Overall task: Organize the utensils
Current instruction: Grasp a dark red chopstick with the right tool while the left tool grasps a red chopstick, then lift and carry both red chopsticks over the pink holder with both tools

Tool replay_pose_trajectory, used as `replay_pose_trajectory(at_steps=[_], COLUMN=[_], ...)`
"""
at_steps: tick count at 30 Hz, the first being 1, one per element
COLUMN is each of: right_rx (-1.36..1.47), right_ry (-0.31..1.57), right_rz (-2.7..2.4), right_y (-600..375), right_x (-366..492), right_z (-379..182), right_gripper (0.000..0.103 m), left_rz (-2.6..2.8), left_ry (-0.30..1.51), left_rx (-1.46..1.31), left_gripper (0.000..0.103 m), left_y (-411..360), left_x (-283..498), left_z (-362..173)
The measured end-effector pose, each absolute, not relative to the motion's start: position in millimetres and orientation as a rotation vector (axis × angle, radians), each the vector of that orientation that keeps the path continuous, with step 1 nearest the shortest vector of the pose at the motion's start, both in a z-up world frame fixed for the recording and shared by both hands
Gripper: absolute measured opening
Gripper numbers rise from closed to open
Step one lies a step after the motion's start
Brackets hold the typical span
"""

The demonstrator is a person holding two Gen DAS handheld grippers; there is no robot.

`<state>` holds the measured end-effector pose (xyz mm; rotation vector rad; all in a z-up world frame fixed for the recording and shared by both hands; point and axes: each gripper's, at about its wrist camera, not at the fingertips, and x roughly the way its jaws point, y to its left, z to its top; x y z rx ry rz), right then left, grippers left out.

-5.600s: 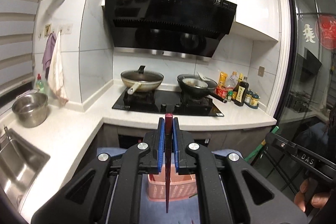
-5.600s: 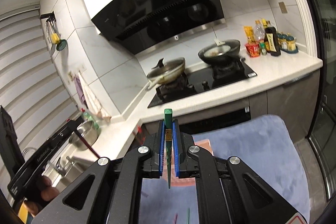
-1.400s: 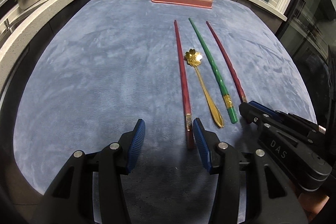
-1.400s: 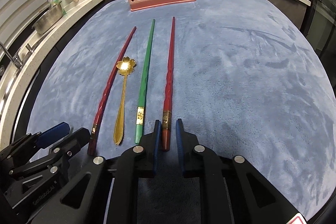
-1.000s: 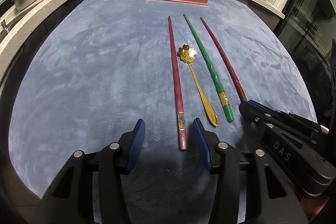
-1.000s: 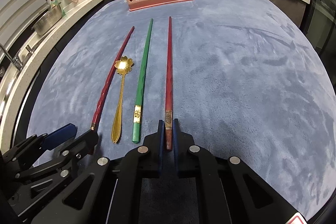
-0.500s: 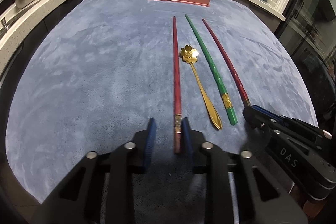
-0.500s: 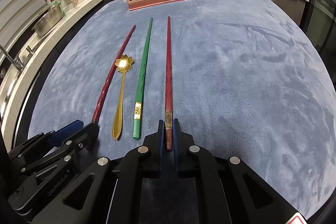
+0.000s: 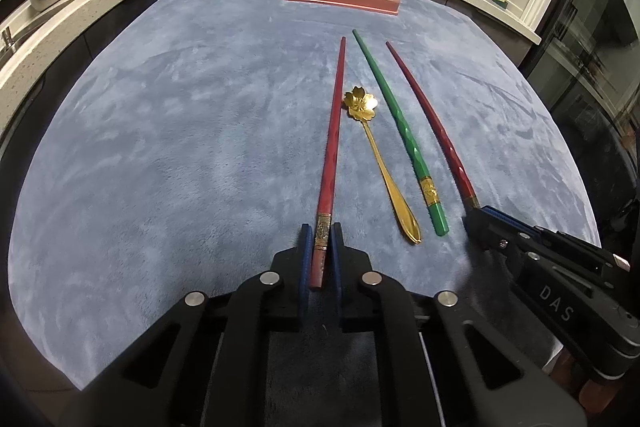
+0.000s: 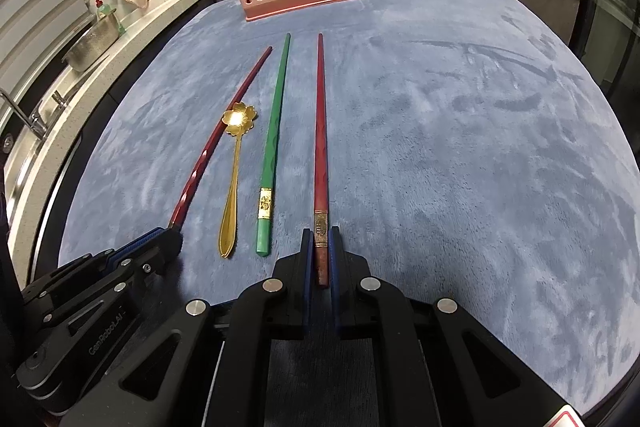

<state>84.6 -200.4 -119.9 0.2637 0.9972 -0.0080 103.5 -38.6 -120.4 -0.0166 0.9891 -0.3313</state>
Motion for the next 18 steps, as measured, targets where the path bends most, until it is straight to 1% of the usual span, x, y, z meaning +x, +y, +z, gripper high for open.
replay_pose_trajectory(at_steps=[8,18], right_rx=[0.296,0.345], right_ry=[0.962,0.849], right_rz=[-0.003,-0.009], right_y=[-206,-220], right_x=[79,72], right_z=[-103,-55], right_gripper=[0.007,0.007], left_rz=[-0.323,-0.328], left_ry=[0.951,0.875], left_rx=[-0.029,-0.065], left_gripper=[0.009,0.009], left_y=[-34,-28], left_x=[101,102], left_z=[-102,-64])
